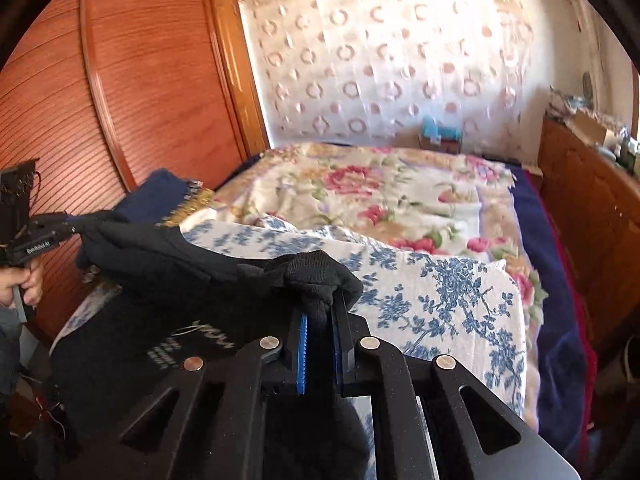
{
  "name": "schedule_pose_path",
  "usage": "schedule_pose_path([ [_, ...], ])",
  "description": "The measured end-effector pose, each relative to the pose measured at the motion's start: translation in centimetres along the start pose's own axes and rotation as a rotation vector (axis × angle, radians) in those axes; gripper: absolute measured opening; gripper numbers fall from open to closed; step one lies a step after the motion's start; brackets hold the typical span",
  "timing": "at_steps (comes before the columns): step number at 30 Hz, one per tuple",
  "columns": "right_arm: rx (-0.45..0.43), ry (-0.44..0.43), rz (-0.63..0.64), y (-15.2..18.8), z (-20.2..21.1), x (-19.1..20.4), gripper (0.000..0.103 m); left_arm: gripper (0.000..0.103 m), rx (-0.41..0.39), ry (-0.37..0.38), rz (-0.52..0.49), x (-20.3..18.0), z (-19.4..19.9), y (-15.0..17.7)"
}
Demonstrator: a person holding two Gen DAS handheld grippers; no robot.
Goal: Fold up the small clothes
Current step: 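Lift the T-shirt hem with the left tool while the right tool grips the shirt body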
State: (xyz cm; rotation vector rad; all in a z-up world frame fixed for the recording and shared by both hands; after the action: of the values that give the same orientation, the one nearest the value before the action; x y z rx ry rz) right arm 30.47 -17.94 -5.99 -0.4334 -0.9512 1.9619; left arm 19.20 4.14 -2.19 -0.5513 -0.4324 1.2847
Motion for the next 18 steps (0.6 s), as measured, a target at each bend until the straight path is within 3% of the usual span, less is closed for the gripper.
schedule_pose_path([
  [10, -0.031, -0.014, 0.0, 9.7, 7.6, 4.2, 0.009, 0.007, -0.033, 0.014, 0.077, 0.7, 4.7, 8.3],
  [14, -0.006, -0.032, 0.005, 13.8, 10.6, 5.7, 0.009, 0.007, -0.035, 0.04, 0.111, 0.5, 6.3, 12.2],
  [18, 0.034, -0.004, 0.016, 15.7, 13.2, 6.3, 0.009, 0.007, -0.03, 0.044, 0.099, -0.2, 7.4, 13.4],
])
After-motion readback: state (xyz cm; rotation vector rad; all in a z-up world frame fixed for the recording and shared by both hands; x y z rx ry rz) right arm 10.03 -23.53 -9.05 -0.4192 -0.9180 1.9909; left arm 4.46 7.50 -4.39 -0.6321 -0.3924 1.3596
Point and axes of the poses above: each gripper's, at about its wrist camera, not at the fingertips, and z roughly against the way its jaws point, x to its left, y to its underside, the point moved 7 cm from there along -z, roughly the way its jaws point, and after that the axes turned 14 degrees about x, right-handed, at the moved point
